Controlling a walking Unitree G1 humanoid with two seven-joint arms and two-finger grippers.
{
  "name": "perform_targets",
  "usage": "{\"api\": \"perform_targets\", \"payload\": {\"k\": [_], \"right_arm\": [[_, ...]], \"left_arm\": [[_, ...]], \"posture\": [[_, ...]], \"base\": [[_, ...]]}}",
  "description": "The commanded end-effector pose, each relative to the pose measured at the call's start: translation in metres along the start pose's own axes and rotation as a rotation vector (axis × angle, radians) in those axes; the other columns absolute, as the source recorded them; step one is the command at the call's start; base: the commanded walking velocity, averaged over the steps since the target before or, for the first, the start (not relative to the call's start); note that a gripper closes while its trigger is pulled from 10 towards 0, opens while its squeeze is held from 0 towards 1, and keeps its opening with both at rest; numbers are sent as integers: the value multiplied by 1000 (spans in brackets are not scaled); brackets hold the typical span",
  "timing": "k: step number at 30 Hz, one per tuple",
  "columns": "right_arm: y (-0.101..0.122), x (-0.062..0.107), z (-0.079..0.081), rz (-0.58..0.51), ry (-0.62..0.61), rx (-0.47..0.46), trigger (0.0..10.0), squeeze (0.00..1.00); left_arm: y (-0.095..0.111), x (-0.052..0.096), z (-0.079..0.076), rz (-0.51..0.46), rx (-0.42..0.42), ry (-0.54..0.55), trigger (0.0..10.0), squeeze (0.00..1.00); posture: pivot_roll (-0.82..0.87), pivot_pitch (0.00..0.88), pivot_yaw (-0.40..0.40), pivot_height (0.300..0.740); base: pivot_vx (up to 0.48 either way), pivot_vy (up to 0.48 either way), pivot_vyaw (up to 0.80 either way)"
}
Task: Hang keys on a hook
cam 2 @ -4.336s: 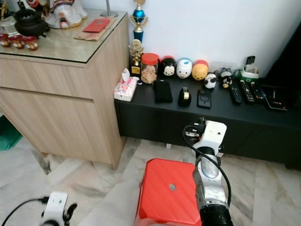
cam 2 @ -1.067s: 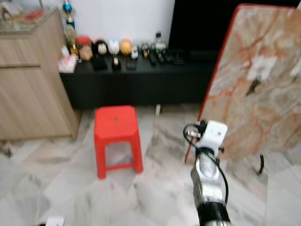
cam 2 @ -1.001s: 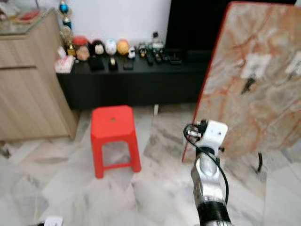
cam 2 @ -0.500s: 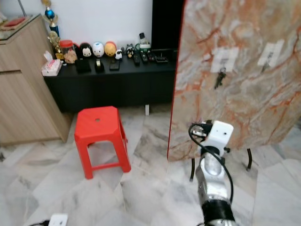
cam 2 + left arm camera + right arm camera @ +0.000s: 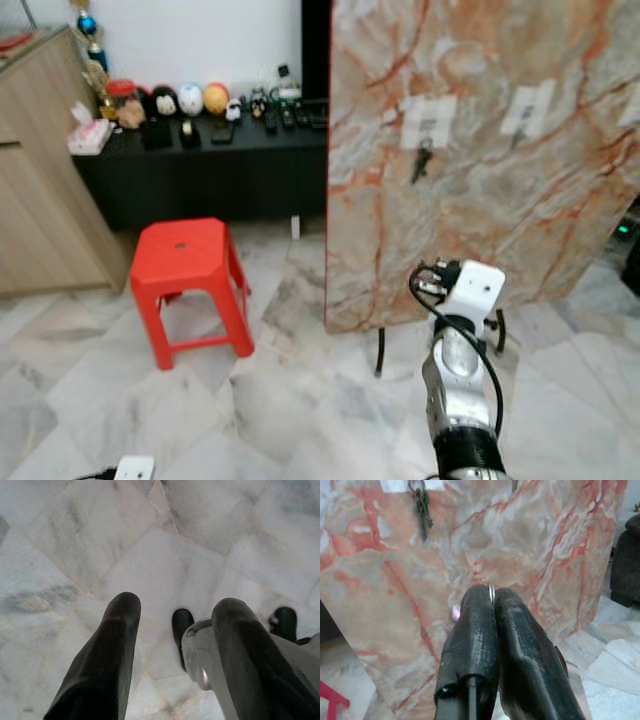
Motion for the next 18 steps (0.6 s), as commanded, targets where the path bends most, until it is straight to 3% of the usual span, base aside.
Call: {"api": "perform_targets", "payload": {"k": [1, 3, 10, 18], "right_arm": [[6, -4, -2, -22, -8, 0, 10000, 0], [6, -5, -2, -23, -9, -1, 10000, 0], [9, -7, -3, -25, -15, -1, 10000, 0], [11, -9, -3, -28, -14, 3, 10000, 0]], "left_arm": [[-6, 2, 1, 26, 0, 2, 10000, 0], [-8, 2, 2, 32, 1, 6, 10000, 0], [-20, 5, 0, 72, 0, 22, 10000, 0], [-16, 5, 2, 57, 14, 25, 10000, 0]], "posture": [[15, 0, -39, 740], [15, 0, -39, 740], [15, 0, -37, 740], [19, 0, -51, 740]], "base": [[0, -480, 0], [0, -480, 0], [0, 0, 0], [0, -480, 0]]}}
Point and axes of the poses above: a point about 5 cm out from each wrist's last joint towards the gripper, its own x axis pointing back from the gripper into the wrist, its own y axis along the axis of the wrist's last joint, z = x × y, the point moved 1 cm from there along -x, pointing out of the wrist towards the gripper, and after that the axes turned 15 degrees about x, right-handed, at the moved point
